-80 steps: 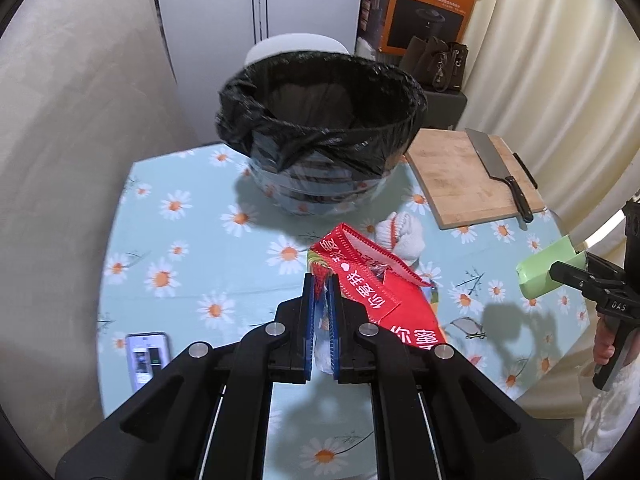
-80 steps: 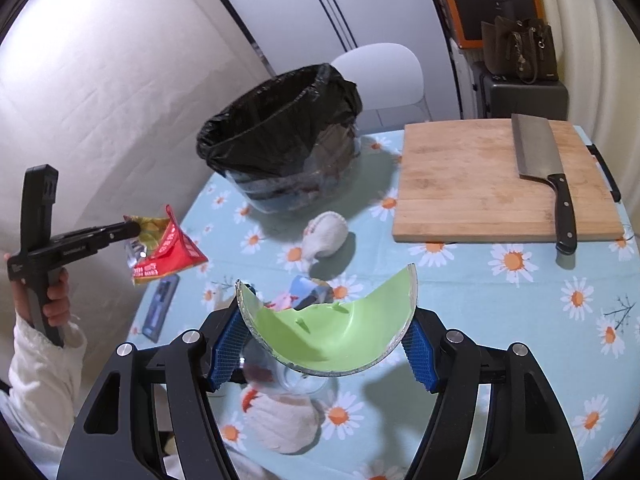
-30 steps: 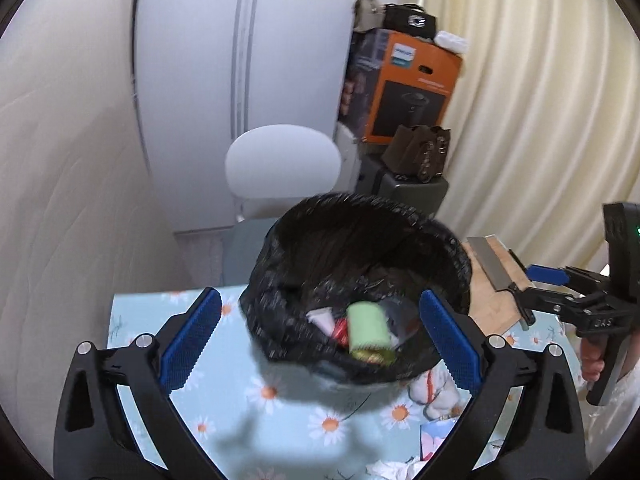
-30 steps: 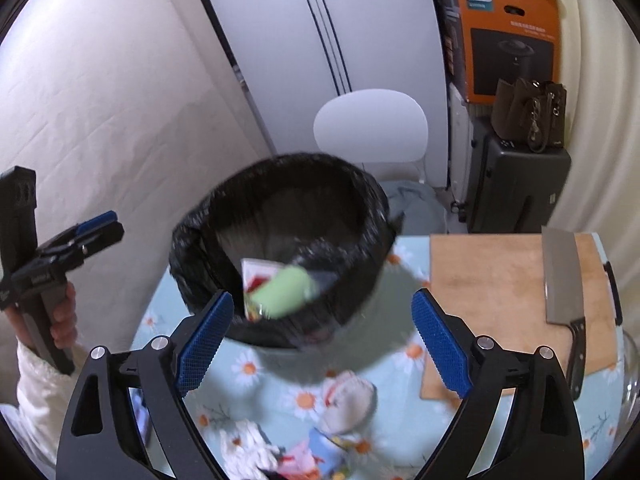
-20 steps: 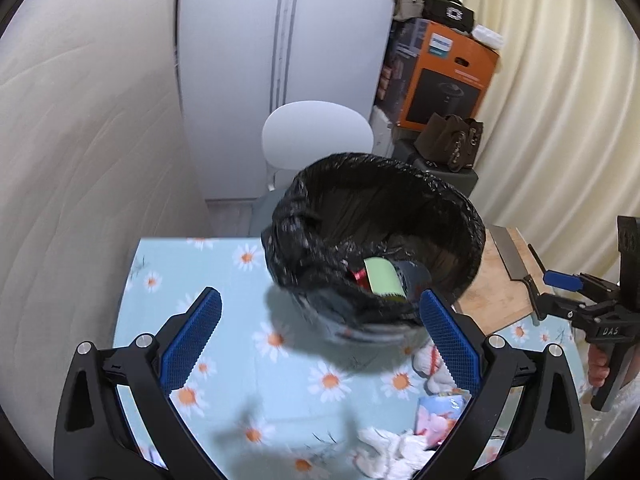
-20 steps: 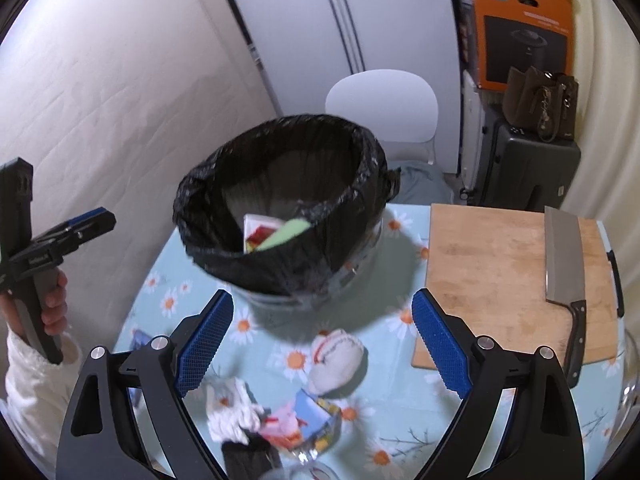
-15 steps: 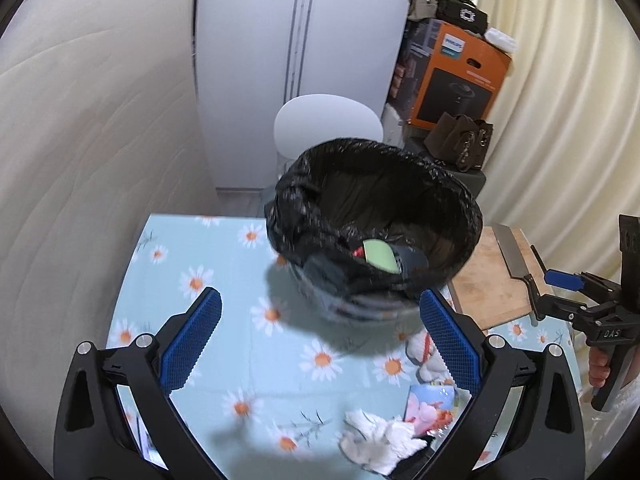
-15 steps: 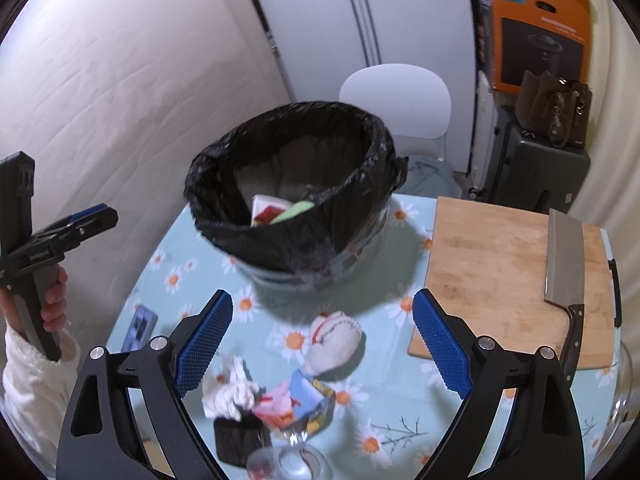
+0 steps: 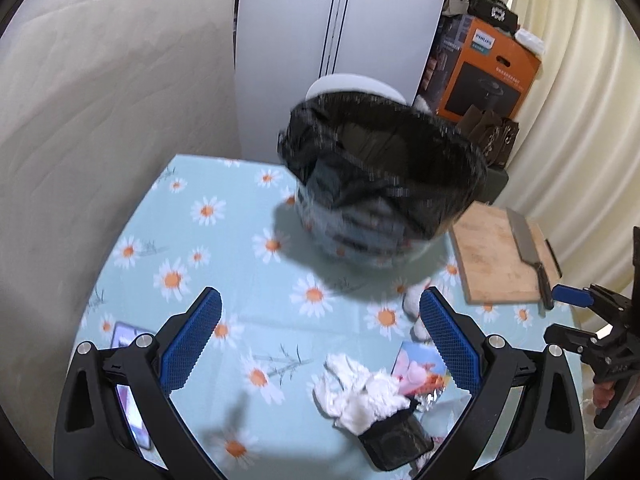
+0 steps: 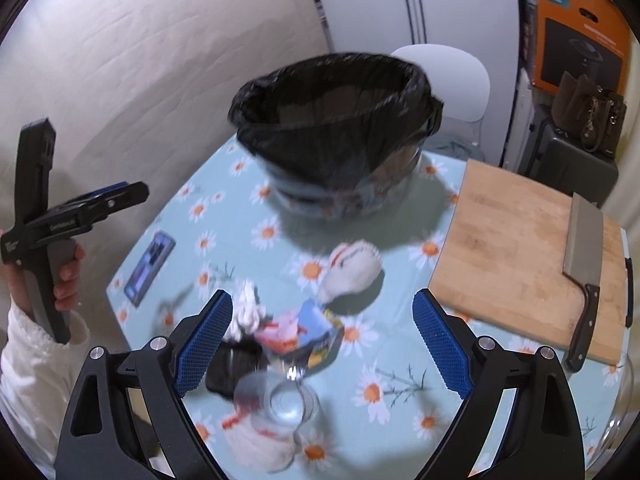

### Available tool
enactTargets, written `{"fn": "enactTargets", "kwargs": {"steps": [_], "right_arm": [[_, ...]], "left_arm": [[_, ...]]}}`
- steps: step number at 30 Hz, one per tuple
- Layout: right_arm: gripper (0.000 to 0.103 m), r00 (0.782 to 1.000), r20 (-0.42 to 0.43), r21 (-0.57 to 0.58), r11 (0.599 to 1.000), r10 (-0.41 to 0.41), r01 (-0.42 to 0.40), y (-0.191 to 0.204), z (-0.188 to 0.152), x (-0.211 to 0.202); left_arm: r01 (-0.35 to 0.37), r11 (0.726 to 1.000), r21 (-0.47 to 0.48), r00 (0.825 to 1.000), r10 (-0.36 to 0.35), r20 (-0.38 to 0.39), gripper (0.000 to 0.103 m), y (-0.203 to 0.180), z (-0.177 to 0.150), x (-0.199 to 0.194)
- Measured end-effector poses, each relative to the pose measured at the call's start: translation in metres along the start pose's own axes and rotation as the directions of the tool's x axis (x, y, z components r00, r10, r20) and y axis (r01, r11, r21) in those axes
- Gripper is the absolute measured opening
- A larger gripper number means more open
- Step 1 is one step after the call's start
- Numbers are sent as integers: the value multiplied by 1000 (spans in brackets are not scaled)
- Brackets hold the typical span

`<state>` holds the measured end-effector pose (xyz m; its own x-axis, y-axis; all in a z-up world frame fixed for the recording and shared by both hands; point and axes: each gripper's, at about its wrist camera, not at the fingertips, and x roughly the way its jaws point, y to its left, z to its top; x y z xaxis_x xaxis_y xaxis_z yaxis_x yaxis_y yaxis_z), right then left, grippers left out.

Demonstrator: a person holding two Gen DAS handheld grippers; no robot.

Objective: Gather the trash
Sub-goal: 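Move both grippers back to the table toward the clear cup and white tissues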

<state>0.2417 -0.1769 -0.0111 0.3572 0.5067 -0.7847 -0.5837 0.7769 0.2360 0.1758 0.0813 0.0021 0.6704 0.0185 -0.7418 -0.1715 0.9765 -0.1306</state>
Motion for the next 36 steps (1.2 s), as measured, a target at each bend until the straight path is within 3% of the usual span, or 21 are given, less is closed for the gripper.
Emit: {"fn": "enactTargets", "kwargs": {"steps": [5, 16, 29, 33, 34, 36], "right_arm": [[87, 998, -43, -46, 998, 35, -37, 5, -28, 7], [87, 990, -126, -99, 992, 66, -79, 13, -80, 35], [87, 987, -148, -132, 988, 63, -83, 42, -104, 55], [87, 989, -145, -169, 985, 23, -47, 50, -109, 67], [84, 989, -146, -174, 984, 17, -42, 50, -111, 71], [69, 988, -155, -177, 984, 4, -32, 49, -113, 76]], "left_arm": [[-35, 999, -17, 999, 34, -11, 97, -7, -28, 9], [-63, 997, -52, 990, 56, -133, 97, -9, -67, 36], [3, 1000, -21, 976, -8, -219, 97, -3, -83, 69], [16, 1000, -12, 973, -19, -231, 97, -6, -88, 75], [18, 1000, -10, 972, -20, -233, 97, -8, -89, 76], [25, 1000, -7, 972, -26, -235, 97, -11, -92, 79]]}}
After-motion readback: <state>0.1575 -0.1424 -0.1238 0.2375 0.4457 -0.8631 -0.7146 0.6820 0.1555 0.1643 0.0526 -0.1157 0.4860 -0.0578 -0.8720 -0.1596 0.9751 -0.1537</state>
